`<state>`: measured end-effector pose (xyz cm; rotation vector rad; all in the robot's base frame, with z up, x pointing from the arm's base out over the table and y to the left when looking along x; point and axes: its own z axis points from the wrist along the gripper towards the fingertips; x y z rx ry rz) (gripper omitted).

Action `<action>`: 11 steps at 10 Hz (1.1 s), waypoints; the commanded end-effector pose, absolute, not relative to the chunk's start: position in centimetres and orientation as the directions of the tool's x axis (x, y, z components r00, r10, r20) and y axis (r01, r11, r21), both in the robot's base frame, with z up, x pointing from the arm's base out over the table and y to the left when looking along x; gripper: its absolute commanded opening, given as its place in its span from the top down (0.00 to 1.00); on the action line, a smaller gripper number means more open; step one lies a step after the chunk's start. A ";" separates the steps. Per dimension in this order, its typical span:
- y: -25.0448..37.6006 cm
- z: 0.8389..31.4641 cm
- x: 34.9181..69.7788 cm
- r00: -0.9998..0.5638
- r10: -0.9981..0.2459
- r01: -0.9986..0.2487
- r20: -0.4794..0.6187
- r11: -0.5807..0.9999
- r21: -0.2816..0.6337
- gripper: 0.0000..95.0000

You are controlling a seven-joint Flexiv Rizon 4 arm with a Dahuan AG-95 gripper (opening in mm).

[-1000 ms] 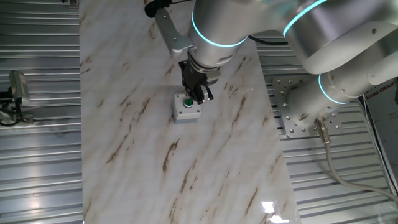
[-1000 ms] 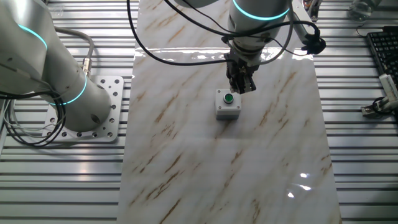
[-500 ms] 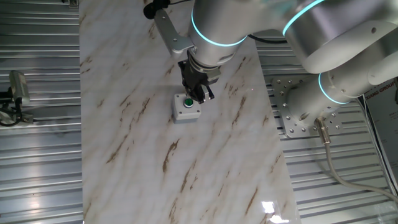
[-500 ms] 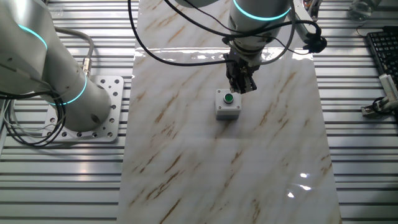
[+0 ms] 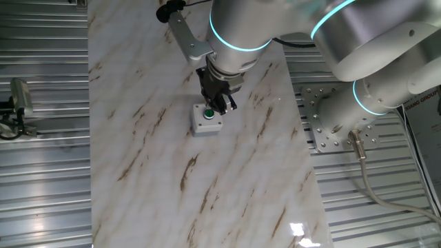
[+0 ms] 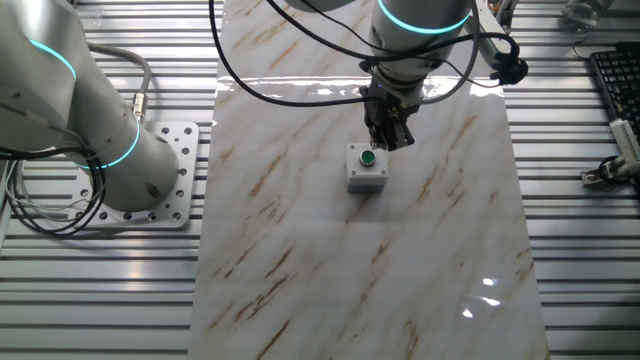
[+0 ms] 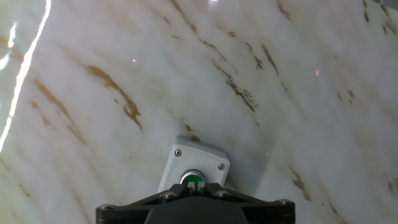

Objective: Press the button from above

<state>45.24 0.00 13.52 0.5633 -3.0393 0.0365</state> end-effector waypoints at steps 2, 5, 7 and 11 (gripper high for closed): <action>0.0 13.5 45.2 -0.932 -0.358 -0.359 0.056 0.933 -0.016 1.00; 0.0 13.5 45.2 -0.930 -0.363 -0.364 0.056 0.931 -0.013 1.00; 0.0 13.5 45.2 -0.930 -0.364 -0.365 0.056 0.931 -0.012 1.00; 0.0 13.5 45.2 -0.929 -0.366 -0.367 0.056 0.930 -0.011 1.00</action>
